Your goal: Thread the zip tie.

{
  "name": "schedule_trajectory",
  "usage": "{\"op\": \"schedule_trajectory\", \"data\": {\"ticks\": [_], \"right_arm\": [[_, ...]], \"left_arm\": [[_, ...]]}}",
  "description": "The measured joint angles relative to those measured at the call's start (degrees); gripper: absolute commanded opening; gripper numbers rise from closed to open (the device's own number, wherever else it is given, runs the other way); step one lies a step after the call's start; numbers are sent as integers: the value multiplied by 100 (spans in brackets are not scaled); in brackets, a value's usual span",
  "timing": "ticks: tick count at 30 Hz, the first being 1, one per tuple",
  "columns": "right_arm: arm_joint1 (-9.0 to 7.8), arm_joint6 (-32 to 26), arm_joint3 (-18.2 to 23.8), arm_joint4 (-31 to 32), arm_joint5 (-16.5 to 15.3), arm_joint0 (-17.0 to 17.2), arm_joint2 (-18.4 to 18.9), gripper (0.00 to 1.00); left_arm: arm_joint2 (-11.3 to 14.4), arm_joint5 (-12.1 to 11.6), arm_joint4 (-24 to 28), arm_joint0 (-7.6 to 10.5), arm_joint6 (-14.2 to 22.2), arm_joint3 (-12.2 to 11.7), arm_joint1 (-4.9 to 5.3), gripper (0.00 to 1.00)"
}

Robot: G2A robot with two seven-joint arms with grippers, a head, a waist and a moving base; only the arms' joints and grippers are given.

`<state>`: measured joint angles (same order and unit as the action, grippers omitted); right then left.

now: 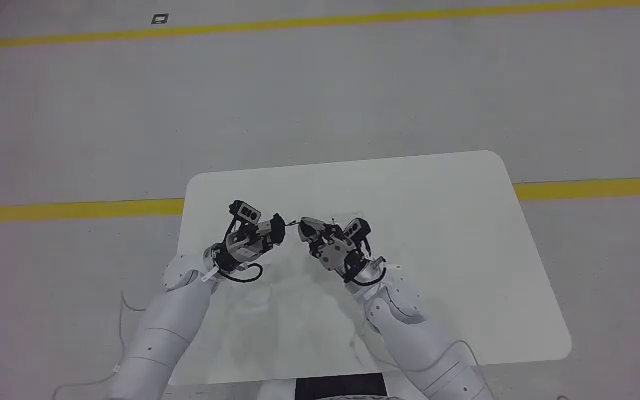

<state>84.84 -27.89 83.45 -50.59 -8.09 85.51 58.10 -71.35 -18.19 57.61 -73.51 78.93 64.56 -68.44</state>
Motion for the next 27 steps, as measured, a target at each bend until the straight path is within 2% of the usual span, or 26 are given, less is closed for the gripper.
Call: {"op": "schedule_trajectory", "data": {"ticks": [27], "right_arm": [[-59, 61, 34, -105, -60, 91, 248, 0]], "left_arm": [[0, 0, 0, 0, 0, 0, 0, 0]]}}
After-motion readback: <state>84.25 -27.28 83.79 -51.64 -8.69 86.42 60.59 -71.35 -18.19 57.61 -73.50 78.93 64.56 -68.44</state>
